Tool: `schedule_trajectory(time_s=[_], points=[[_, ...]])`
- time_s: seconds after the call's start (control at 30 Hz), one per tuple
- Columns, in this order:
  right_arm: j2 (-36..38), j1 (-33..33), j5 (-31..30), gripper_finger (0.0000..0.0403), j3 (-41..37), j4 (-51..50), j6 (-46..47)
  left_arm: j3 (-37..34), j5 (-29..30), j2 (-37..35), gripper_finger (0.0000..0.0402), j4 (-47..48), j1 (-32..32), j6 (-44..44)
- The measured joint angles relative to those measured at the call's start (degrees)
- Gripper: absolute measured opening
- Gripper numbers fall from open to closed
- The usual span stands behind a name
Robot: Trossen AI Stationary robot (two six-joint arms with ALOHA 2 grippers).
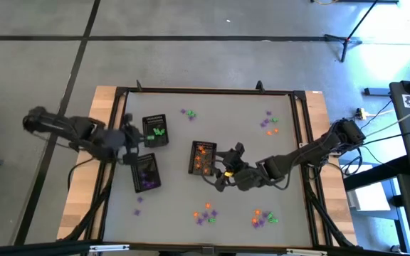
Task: Sort Halloween decoration
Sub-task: Put the green alien toy into the top left black basket, then put the purple spider toy into the bottom left black basket
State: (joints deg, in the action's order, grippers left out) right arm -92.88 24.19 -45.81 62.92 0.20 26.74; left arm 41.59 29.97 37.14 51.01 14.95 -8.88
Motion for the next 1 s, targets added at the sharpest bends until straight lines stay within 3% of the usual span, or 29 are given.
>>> schedule_trajectory(time_s=[0.17, 0.4, 0.6, 0.77, 1.0], points=[[0.0, -0.75, 0.39, 0.0246, 0.0, 0.21, 0.0, 0.32, -6.62, -0.44, 0.001, -5.85, -13.08, 1.44], [0.0, -0.6, 0.41, 0.0246, 0.0, 0.14, 0.0, 0.29, -17.69, 8.76, 0.0024, -6.28, -27.33, -4.69], [0.0, -0.59, 0.45, 0.0246, 0.0, -0.12, 0.0, 0.29, -18.97, 18.84, 0.0026, -4.86, -37.29, -4.48], [0.0, -0.59, 1.96, 0.0246, 0.0, -0.32, 0.0, 0.27, -20.67, 23.41, 0.0045, -3.4, -41.57, 3.57], [-1.39, -0.62, 1.99, 0.0246, -0.01, 0.11, 0.0, 1.78, -22.07, 23.71, 0.0125, -1.72, -41.68, 6.49]])
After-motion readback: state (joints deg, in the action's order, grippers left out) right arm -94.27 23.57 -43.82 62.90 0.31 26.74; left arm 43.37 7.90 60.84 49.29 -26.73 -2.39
